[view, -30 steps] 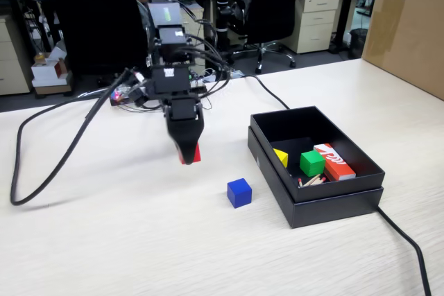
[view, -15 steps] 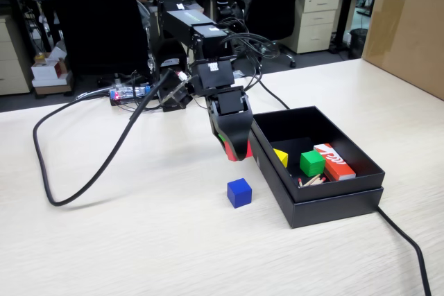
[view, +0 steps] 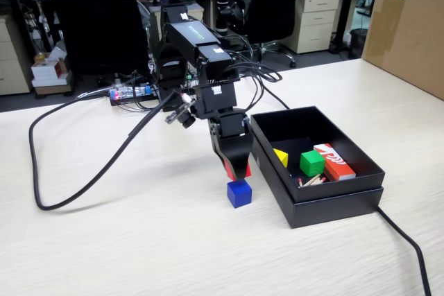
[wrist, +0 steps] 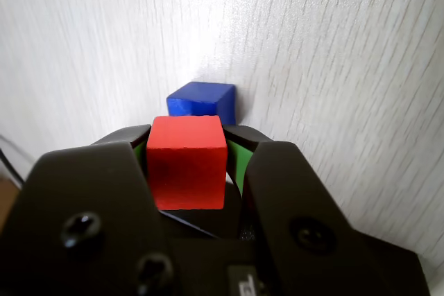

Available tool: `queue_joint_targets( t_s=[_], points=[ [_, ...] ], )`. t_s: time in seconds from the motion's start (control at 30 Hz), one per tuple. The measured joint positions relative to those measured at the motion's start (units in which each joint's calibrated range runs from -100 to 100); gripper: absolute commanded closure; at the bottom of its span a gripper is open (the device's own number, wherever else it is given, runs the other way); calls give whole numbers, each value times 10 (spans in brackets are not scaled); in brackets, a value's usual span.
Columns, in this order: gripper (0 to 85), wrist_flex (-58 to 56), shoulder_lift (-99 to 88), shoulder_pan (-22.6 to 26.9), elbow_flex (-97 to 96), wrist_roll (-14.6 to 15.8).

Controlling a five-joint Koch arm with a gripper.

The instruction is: Put the red cube on top of the blue cube

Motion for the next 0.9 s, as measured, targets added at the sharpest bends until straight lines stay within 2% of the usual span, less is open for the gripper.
queue_joint_targets(
  t_s=[0.9],
  points=[
    [845,0,25,-4,6,0]
  ],
)
